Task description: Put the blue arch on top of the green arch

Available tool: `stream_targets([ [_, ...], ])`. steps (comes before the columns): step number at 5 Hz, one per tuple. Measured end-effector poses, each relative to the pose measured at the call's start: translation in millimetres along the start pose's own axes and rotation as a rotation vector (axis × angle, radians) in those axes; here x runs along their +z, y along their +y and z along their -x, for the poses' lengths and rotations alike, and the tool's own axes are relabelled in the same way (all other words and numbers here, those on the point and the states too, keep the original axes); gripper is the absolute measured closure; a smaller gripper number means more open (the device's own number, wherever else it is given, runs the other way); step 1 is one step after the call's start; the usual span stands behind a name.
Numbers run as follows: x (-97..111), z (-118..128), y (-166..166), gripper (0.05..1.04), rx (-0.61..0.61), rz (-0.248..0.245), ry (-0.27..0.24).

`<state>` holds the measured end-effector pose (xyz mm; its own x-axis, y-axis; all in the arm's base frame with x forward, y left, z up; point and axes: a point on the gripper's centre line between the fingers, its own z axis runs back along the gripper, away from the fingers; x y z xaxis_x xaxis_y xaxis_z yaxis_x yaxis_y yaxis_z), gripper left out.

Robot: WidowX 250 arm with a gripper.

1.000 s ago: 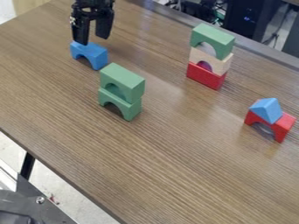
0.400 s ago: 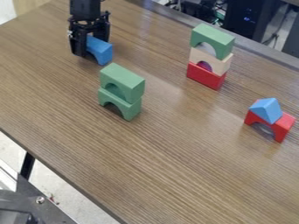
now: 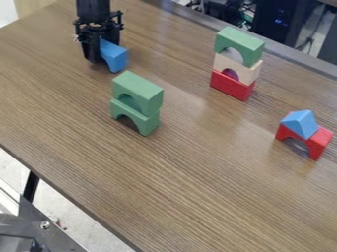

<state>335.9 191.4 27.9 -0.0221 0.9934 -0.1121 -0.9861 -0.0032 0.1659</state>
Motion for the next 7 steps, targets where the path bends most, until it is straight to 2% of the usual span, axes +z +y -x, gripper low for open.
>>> stream_targets([
  [1, 14, 20, -11, 0.474, -0.069, 0.022, 0.055],
  [2, 56, 63, -31, 0.474, -0.172, 0.093, 0.064],
  [3, 81, 85, -38, 0.474, -0.217, 0.134, 0.083],
  [4, 99, 103, -45, 0.474, -0.246, 0.153, 0.091],
  [5, 119, 133, -49, 0.474, -0.298, 0.163, 0.110],
  [6, 132, 142, -48, 0.474, -0.261, 0.162, 0.104],
  [7, 129, 160, -47, 0.474, -0.204, 0.108, 0.032],
])
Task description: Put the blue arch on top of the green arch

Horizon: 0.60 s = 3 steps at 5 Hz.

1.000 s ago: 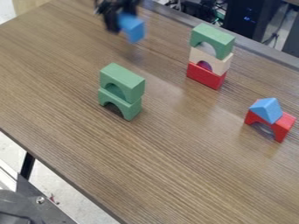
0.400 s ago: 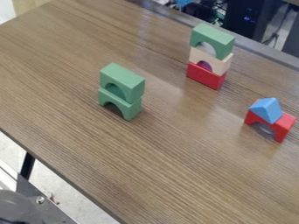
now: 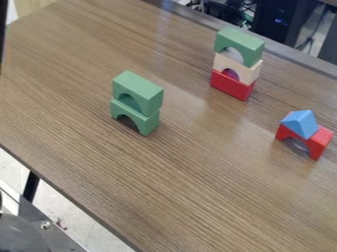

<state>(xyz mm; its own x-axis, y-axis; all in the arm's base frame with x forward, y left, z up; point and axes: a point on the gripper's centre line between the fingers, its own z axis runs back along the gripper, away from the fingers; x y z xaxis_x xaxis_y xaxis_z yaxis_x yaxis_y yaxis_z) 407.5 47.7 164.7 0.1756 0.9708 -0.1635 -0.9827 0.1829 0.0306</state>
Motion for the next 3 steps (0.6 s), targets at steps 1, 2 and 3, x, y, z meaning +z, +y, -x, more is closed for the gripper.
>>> stream_targets([
  [1, 6, 27, -2, 0.474, 0.063, -0.046, -0.068],
  [2, -4, 37, -3, 0.474, 0.099, -0.104, -0.118],
  [3, -13, 44, -6, 0.474, 0.091, -0.114, -0.121],
])
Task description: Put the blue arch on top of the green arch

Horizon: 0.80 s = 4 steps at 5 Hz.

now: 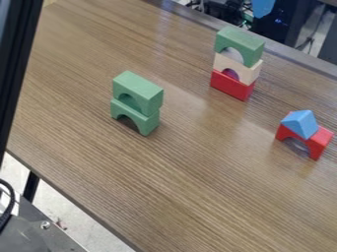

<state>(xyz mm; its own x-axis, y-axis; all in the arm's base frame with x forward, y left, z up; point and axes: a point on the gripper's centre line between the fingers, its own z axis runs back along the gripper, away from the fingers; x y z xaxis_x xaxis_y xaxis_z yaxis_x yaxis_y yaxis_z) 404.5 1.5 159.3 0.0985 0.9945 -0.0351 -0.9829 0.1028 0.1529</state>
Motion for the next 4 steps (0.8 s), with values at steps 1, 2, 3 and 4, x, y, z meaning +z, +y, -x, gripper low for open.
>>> stream_targets([
  [1, -15, 3, 0, 0.474, 0.027, -0.022, 0.027],
  [2, -25, 3, 0, 0.474, 0.063, -0.029, 0.069],
  [3, -25, 3, -1, 0.474, 0.111, -0.027, 0.119],
  [4, -24, -1, -1, 0.474, 0.140, -0.020, 0.138],
])
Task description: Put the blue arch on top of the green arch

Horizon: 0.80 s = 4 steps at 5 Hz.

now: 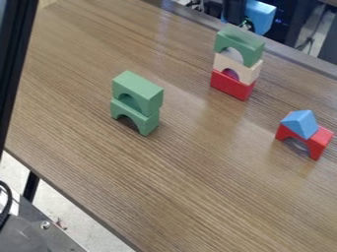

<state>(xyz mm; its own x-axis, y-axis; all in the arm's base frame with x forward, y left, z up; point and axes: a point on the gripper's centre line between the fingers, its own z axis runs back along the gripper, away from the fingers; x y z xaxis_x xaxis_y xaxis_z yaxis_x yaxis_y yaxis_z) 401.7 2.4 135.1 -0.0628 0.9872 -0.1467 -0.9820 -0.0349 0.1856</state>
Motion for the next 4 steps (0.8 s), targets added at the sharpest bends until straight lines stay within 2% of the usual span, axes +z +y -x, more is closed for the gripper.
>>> stream_targets([
  [4, -7.0, -1.8, 0.2, 0.474, 0.004, -0.009, 0.000],
])
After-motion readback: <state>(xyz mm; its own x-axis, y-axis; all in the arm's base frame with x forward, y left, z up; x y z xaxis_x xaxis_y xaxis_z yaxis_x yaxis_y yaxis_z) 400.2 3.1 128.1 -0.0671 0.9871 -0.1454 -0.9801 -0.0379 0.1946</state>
